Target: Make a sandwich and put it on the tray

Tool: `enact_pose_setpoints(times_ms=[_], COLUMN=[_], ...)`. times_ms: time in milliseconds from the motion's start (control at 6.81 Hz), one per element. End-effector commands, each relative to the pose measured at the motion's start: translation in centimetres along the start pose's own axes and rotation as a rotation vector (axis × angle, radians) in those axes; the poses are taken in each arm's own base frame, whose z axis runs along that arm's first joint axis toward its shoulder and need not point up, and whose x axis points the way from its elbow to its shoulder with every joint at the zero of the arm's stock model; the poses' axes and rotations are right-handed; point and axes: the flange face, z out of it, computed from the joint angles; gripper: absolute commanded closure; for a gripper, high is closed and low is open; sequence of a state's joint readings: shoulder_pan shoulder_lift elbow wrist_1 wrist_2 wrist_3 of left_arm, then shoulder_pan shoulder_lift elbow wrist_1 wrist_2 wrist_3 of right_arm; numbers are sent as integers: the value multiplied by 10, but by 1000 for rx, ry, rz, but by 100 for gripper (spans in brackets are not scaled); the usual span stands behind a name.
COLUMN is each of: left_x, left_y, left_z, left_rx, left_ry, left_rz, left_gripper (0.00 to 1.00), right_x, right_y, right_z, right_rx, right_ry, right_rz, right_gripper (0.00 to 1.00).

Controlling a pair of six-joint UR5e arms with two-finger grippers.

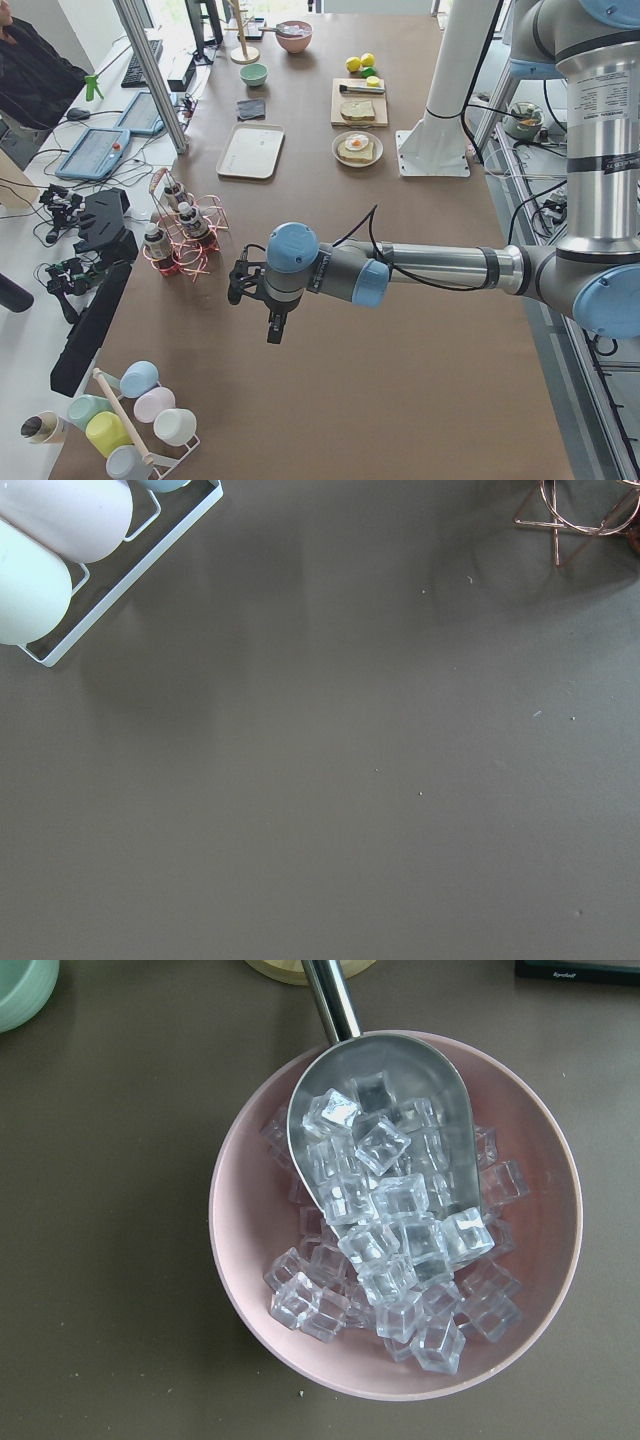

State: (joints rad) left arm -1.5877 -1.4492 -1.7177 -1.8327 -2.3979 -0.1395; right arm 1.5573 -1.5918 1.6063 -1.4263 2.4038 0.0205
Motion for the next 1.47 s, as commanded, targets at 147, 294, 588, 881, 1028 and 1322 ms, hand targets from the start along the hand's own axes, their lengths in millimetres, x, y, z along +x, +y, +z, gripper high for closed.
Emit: enact_pose_setpoints(times_ms=[147,294,588,881,1028,1322], left_x=[-1,-1,2,33,58,116], left_y=[2,2,1,-10,-12,-10], left_z=[1,1,0,11,21,47], left_rx=[3,3,14,22,33,34], left_ry=[2,2,4,25,51,117], left_rz=[1,1,17,11,-15,-85], left_gripper=[2,2,2,2,2,2], right_x=[-3,-3,-6,-16,-25,-82], right_y=[0,0,-3,-8,-14,-31], right_z=[-1,-1,-4,-5,-2,7], right_rx=[3,3,9,44,42,50], right_ry=[-11,-11,-11,-16,-19,-47], right_rz=[-6,-6,-8,-59,-77,-24], right_gripper=[0,0,0,0,0,0])
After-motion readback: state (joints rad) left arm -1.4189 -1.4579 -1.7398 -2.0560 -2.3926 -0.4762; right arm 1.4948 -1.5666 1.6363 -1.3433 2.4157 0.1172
